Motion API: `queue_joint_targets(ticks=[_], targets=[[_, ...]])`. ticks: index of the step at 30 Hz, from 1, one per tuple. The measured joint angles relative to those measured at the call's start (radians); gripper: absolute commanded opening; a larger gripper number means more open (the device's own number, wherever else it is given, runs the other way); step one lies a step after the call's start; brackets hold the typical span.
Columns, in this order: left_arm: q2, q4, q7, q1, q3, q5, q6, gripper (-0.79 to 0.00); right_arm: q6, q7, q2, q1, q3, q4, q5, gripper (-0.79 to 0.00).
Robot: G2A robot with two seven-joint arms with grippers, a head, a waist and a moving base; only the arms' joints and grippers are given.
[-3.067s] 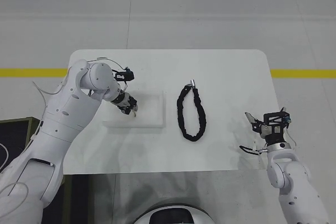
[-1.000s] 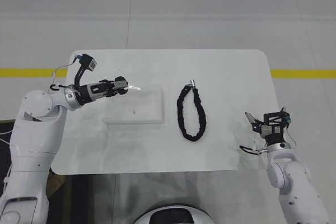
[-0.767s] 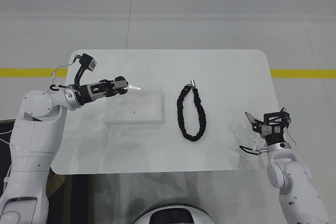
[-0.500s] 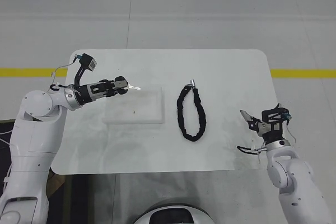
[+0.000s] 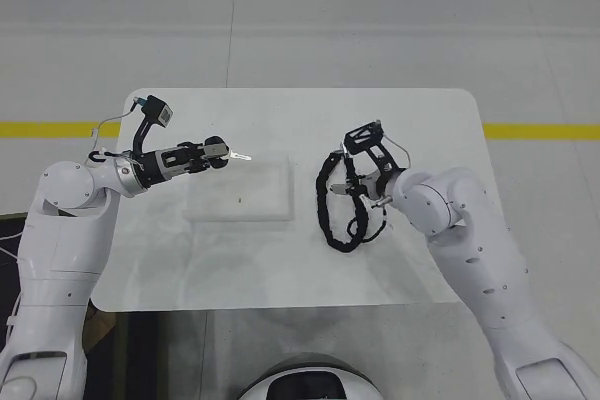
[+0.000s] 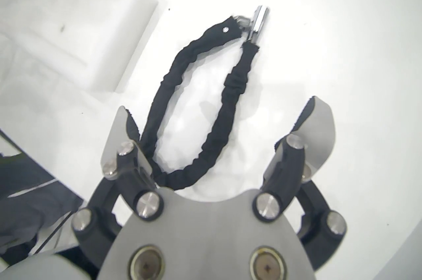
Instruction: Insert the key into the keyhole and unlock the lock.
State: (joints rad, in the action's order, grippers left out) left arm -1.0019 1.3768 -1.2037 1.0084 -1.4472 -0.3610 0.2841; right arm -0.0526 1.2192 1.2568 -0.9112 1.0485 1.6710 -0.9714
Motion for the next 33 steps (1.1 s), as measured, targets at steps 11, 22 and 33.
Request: queue_joint_targets(ticks=[11, 22, 33], targets=[[0.0, 0.0, 0.0, 0.0, 0.0, 0.0, 0.0, -0.785, -0.082, 0.051, 0.102, 0.266, -0.165, -0.332, -0.066, 0.0], [0.0, 0.0, 0.0, 0.0, 0.0, 0.0, 0.0, -0.785, -0.081, 0.047, 0.101, 0.264, -0.164, -0.329, -0.064, 0.0], [0.0, 0.0, 0.0, 0.0, 0.0, 0.0, 0.0, -0.785, -0.081, 0.047, 0.101, 0.264, -0.164, -0.329, -0.064, 0.0]])
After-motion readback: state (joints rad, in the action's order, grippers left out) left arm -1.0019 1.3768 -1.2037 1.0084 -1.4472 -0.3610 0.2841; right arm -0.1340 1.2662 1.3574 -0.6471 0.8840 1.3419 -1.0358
